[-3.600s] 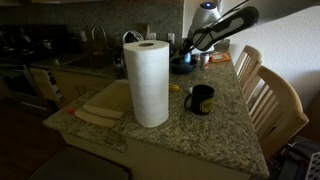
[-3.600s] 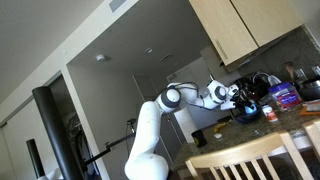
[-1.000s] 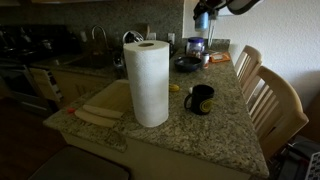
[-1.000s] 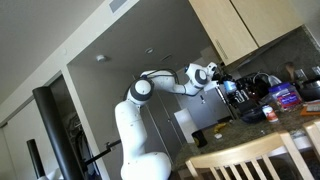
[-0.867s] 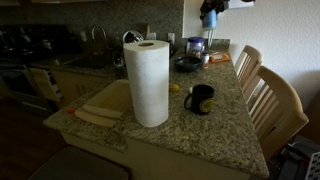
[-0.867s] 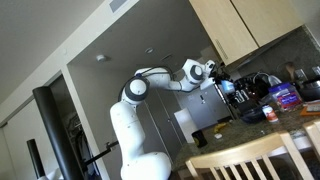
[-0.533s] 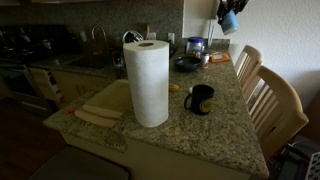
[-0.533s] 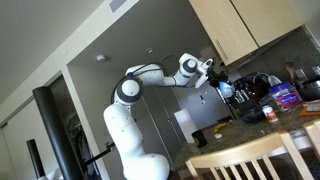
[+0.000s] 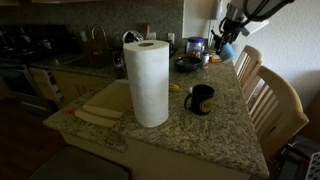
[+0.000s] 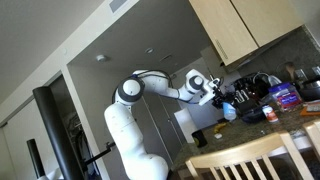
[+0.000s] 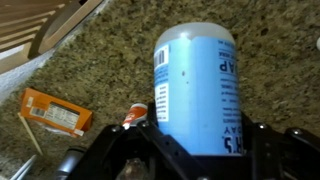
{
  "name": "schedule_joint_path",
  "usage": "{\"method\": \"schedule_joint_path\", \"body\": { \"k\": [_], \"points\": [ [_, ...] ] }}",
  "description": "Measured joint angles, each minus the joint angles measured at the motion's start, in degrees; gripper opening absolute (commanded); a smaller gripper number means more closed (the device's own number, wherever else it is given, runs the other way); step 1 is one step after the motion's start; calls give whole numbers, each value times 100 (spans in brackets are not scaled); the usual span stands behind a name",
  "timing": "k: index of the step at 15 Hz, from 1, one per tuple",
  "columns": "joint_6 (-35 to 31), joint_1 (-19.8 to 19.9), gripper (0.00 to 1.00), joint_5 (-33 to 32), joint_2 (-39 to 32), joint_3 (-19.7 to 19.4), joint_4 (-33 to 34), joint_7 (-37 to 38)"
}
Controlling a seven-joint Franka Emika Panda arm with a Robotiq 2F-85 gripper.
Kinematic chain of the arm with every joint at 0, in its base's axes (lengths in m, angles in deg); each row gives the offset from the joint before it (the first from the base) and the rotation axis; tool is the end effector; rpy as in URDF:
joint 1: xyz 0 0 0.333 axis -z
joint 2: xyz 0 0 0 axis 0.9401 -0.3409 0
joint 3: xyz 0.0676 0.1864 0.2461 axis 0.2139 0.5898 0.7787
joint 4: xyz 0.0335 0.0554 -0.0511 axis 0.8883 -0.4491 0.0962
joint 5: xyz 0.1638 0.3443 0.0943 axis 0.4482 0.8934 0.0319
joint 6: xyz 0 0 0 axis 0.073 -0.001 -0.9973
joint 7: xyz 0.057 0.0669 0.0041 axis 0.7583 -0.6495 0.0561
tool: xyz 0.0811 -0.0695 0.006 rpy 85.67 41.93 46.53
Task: Pick the bottle in the bowl and put it on the counter
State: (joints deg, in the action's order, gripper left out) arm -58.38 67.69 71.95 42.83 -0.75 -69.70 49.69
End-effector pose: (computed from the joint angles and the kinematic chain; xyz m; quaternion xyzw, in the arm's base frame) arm 0.5563 -0.0758 0.4919 0.9798 -0.0237 0.1631 0.1136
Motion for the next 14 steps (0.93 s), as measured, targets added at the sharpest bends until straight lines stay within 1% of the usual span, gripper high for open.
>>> {"method": "schedule_joint_path", "body": {
  "k": [2, 5, 8, 11, 14],
  "points": [
    [-924, 3, 45, 11, -57, 121, -564, 265],
    [-2298, 12, 45, -6, -127, 256, -1285, 872],
    [-3581, 53, 45, -158, -202, 232, -1838, 1505],
    [-4489, 93, 45, -565, -291, 65, -2136, 2038],
    [-5035, 219, 45, -1128, -363, -150, -2214, 2372]
  ]
}}
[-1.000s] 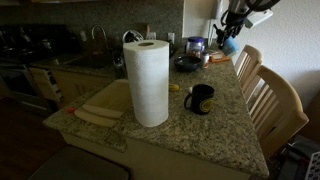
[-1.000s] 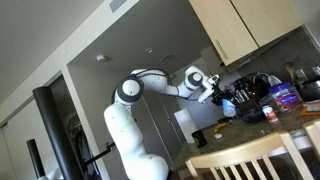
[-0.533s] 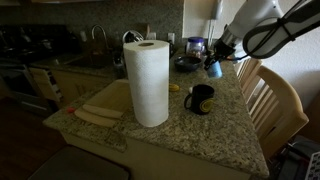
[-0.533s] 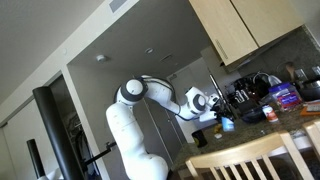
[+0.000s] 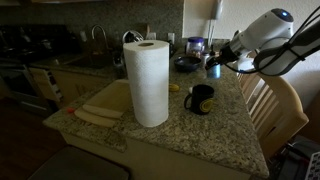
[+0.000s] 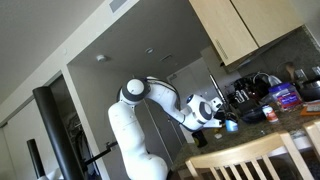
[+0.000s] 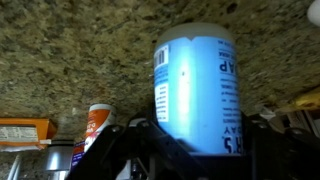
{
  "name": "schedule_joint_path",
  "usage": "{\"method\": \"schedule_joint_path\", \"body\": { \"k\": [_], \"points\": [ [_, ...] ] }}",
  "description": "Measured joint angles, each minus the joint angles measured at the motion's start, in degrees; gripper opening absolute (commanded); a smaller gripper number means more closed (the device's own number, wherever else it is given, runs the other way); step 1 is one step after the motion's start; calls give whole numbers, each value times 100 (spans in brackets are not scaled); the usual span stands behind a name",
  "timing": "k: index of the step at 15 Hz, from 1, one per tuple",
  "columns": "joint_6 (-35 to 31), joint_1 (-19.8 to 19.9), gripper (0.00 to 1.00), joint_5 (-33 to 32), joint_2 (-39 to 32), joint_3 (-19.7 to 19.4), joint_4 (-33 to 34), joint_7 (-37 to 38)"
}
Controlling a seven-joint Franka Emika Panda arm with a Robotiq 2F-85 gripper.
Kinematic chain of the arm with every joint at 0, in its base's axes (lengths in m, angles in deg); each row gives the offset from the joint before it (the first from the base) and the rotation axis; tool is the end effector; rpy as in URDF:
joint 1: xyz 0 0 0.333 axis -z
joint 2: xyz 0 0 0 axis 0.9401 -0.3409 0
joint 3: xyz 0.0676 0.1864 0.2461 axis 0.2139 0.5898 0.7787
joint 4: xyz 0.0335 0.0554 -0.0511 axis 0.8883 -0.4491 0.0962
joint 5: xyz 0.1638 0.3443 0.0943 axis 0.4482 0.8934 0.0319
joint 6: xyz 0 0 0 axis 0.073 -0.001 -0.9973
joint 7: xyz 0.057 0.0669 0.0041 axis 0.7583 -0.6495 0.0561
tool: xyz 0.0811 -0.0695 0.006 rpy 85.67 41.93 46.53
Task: Pick the bottle in the bowl and put it on the counter
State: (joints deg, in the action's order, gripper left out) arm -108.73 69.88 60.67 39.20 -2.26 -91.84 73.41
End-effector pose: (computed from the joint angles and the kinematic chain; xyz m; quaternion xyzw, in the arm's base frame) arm 0.5139 -0.0532 0.3791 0.9250 -0.0911 0.3686 0.0121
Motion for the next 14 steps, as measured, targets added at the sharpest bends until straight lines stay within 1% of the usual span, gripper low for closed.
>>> {"method": "schedule_joint_path", "body": {
  "k": [4, 5, 7, 9, 10, 11, 14],
  "points": [
    [-421, 150, 45, -463, -40, -323, 56, 35],
    [-479, 194, 45, -155, -59, -327, 66, -272],
    [-608, 278, 45, 713, -131, -262, 78, -1201],
    [-924, 341, 45, 1219, -305, -238, 73, -1780],
    [-1147, 301, 45, 1455, -430, -288, 64, -2030],
    [-1400, 181, 45, 1791, -566, -383, 33, -2330],
    [-1402, -427, 45, 3065, -671, -606, 159, -3328]
  ]
}}
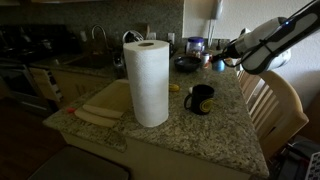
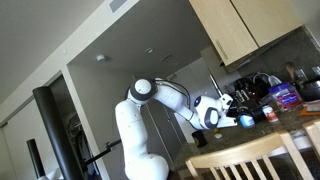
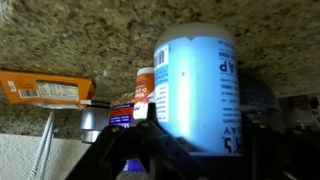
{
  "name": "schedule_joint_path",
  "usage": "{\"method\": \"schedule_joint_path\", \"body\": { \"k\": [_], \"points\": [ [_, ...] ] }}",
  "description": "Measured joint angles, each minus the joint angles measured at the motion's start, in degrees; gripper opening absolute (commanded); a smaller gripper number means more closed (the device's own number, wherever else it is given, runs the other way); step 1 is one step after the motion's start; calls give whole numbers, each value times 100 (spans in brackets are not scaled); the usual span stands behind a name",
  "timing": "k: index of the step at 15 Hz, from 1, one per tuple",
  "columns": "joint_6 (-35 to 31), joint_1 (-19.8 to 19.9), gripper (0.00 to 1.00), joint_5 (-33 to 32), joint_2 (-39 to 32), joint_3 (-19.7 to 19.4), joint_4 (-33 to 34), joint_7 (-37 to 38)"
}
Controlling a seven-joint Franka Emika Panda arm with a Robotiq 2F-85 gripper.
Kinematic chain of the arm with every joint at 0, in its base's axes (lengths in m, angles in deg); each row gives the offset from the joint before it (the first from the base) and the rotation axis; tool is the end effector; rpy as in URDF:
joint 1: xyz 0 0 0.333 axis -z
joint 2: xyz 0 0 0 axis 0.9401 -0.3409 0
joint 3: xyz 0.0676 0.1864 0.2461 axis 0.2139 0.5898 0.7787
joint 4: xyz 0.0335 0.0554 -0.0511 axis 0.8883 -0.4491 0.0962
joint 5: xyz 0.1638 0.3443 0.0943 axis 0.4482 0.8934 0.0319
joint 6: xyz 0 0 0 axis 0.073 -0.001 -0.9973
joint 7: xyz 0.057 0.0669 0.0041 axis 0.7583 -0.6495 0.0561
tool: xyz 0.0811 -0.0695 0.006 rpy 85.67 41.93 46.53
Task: Pick the bottle in the bowl and put it on the counter
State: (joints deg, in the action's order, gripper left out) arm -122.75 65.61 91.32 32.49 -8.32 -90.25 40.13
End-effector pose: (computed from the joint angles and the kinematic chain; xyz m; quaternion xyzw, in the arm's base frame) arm 0.5230 -0.1218 0.3723 0.8911 -0.0819 0.4396 0.0775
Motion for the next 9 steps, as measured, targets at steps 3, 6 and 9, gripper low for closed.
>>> {"method": "schedule_joint_path", "body": {
  "k": [3, 6, 9],
  "points": [
    [14, -633, 94, 945, 19, -280, 102, -732],
    [16, -1140, 100, 1576, 29, -609, 114, -1236],
    [33, -1682, 100, 2210, -51, -928, 306, -1684]
  ]
}}
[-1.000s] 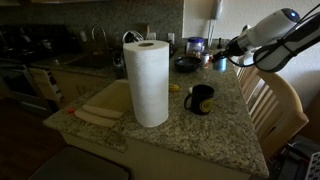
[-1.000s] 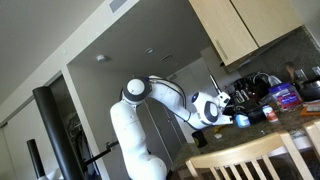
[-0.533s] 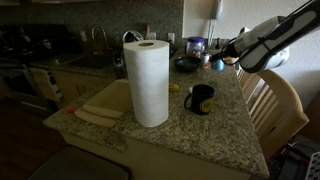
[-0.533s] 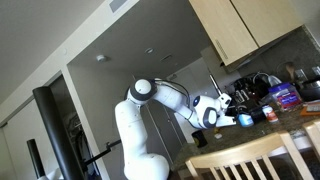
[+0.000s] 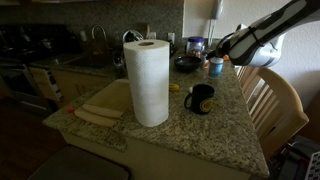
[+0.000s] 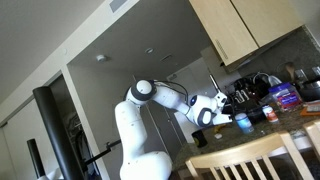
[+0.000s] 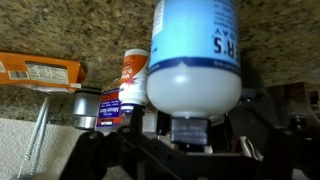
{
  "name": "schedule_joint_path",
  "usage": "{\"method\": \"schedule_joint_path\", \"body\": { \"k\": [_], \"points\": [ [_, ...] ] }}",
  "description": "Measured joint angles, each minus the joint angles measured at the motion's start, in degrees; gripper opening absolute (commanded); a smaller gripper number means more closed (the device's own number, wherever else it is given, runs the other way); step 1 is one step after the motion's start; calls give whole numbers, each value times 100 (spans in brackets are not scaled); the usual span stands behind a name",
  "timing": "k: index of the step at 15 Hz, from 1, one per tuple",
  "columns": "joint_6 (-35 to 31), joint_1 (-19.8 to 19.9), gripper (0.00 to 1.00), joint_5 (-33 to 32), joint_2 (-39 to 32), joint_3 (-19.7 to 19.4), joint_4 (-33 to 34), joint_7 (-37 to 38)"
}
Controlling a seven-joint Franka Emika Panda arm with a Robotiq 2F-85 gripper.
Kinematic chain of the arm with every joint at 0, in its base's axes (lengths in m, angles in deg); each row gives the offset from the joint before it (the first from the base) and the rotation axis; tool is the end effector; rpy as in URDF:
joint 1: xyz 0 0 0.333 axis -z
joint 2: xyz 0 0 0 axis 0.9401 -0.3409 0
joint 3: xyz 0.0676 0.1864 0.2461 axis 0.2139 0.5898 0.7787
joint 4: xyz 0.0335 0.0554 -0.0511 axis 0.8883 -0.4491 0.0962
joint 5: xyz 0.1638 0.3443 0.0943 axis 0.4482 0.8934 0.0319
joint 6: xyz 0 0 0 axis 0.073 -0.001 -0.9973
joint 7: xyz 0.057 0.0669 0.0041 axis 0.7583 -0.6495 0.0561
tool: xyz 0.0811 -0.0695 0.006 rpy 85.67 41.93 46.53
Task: Pick the bottle in the bowl and put it on the counter
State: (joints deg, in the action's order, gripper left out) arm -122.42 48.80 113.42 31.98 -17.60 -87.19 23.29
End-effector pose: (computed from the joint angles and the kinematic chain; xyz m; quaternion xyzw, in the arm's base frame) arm 0.5359 -0.0939 0.3894 0.8840 -0.0776 0.4515 0.0937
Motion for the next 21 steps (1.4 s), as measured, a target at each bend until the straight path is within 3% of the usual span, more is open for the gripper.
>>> {"method": "schedule_joint_path", "body": {
  "k": [5, 7, 11, 13, 16, 19, 21],
  "points": [
    [26, -1018, 100, 763, -391, -620, 432, -312],
    [65, -1513, 100, 1394, -641, -1054, 484, -741],
    [476, -2851, 100, 3243, -1226, -2831, 622, -2166],
    [921, -3397, 100, 3799, -1568, -3773, 633, -2646],
    [1998, -4154, 100, 3573, -2226, -5134, 589, -2554],
    [3242, -4981, 100, 2617, -2858, -6510, 620, -1938],
    [4048, -5615, 100, 1579, -3021, -7440, 677, -1441]
  ]
}}
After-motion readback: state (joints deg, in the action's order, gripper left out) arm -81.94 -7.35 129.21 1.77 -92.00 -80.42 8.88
